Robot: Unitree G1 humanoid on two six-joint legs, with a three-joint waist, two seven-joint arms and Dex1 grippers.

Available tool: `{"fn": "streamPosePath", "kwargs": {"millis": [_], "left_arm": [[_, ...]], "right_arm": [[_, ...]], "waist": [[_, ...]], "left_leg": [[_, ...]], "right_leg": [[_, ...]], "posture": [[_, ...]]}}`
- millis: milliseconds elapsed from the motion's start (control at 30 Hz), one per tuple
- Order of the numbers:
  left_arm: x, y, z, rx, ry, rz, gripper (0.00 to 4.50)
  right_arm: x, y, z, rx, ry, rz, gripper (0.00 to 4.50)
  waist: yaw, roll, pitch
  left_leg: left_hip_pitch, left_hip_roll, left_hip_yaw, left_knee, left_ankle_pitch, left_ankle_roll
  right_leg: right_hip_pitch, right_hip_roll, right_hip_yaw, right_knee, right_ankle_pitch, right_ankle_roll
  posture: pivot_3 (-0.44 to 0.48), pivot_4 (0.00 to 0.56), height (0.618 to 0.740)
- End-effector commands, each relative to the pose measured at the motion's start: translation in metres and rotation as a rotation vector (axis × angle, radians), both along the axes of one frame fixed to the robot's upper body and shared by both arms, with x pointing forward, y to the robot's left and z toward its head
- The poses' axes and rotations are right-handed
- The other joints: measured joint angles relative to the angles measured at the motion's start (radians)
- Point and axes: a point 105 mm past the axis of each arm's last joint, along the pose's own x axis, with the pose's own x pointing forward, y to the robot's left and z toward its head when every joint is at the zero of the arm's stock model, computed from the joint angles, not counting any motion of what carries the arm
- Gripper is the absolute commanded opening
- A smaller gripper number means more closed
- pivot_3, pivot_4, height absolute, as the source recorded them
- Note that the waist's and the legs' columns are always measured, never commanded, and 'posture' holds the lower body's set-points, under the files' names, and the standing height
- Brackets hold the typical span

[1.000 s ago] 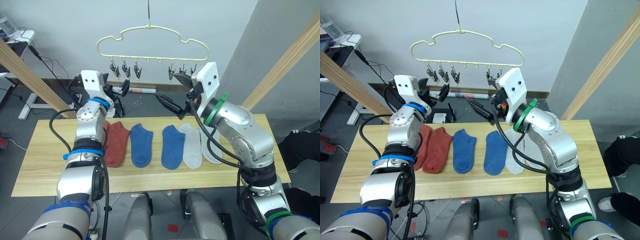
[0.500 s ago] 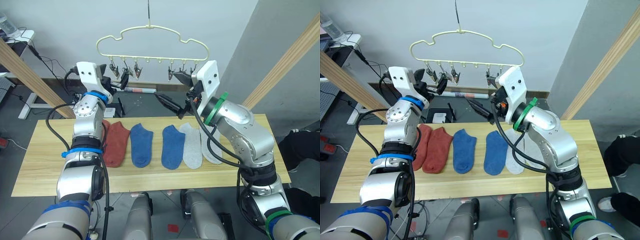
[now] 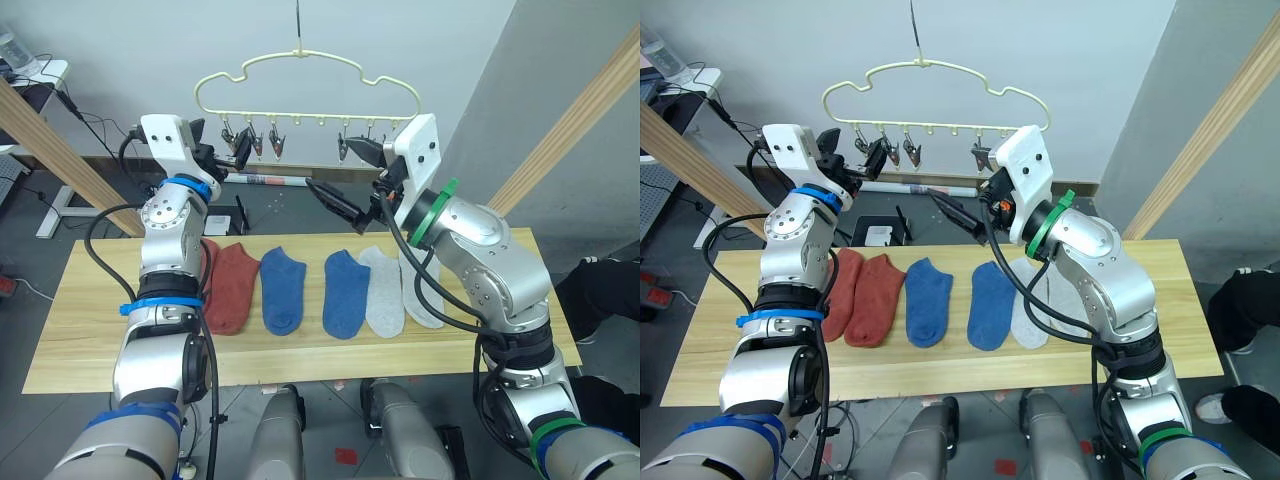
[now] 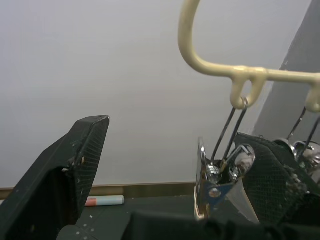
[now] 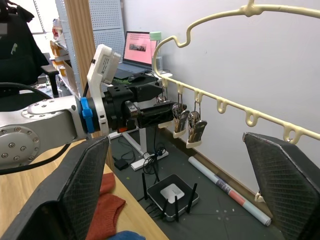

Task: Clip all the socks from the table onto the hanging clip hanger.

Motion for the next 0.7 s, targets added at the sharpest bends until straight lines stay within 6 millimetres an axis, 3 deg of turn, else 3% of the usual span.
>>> {"fn": "streamPosePath", "kwargs": {"millis": [33,233,700], "left_arm": [[-0.0063,-0.0024,0.0182,0.013,-0.072,-0.019,3.61],[-0.0053,-0.0003,0.0191,0.027,-0.065,-0.004,1.95],[-0.0068,-0.0025,0.0232,0.034,-0.083,-0.017,1.95]], "right_arm": [[-0.0079,-0.0018,0.0166,0.043,-0.058,0.015,4.5],[-0.0068,-0.0018,0.0165,0.045,-0.057,0.013,4.5],[-0.0062,-0.0022,0.018,0.041,-0.066,0.006,4.5]], "waist": [[0.0,0.0,0.0],[0.0,0.0,0.0],[0.001,0.0,0.0]], "left_leg": [[0.0,0.0,0.0,0.0,0.0,0.0],[0.0,0.0,0.0,0.0,0.0,0.0],[0.0,0.0,0.0,0.0,0.0,0.0]], "right_leg": [[0.0,0.0,0.0,0.0,0.0,0.0],[0.0,0.0,0.0,0.0,0.0,0.0],[0.0,0.0,0.0,0.0,0.0,0.0]], "posture": [[-0.065,0.349,0.74],[-0.062,0.344,0.74],[-0.063,0.342,0.74]]}}
